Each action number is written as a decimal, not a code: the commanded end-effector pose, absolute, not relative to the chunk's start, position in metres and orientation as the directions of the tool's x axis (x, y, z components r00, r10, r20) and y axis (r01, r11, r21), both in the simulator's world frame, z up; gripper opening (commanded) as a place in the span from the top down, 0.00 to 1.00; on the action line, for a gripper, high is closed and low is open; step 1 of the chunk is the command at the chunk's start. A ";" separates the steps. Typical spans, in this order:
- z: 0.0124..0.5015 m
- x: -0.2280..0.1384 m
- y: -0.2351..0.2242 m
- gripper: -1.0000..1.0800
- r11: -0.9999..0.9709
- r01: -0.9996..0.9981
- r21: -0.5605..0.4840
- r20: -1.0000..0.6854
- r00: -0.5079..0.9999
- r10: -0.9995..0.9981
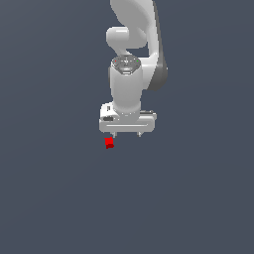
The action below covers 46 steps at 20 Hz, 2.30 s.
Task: Pick up the red cube and move it to a goal position.
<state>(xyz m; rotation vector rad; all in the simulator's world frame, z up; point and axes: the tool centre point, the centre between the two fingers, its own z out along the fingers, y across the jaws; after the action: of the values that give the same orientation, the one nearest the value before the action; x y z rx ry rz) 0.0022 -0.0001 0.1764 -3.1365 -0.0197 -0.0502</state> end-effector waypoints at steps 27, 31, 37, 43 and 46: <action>0.035 -0.054 -0.084 0.04 -0.977 0.211 -0.001 0.003 0.977 0.211; 0.021 -0.057 -0.093 0.04 -0.973 0.230 -0.001 0.000 0.973 0.230; 0.018 -0.057 -0.095 0.04 -0.972 0.234 0.000 0.000 0.972 0.234; 0.020 -0.056 -0.093 1.00 -0.973 0.232 0.000 0.000 0.973 0.232; 0.020 -0.056 -0.093 1.00 -0.973 0.232 0.000 0.000 0.973 0.232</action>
<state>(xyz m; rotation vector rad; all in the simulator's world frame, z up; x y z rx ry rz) -0.0565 -0.0934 0.0197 -3.1199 -0.3665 0.0009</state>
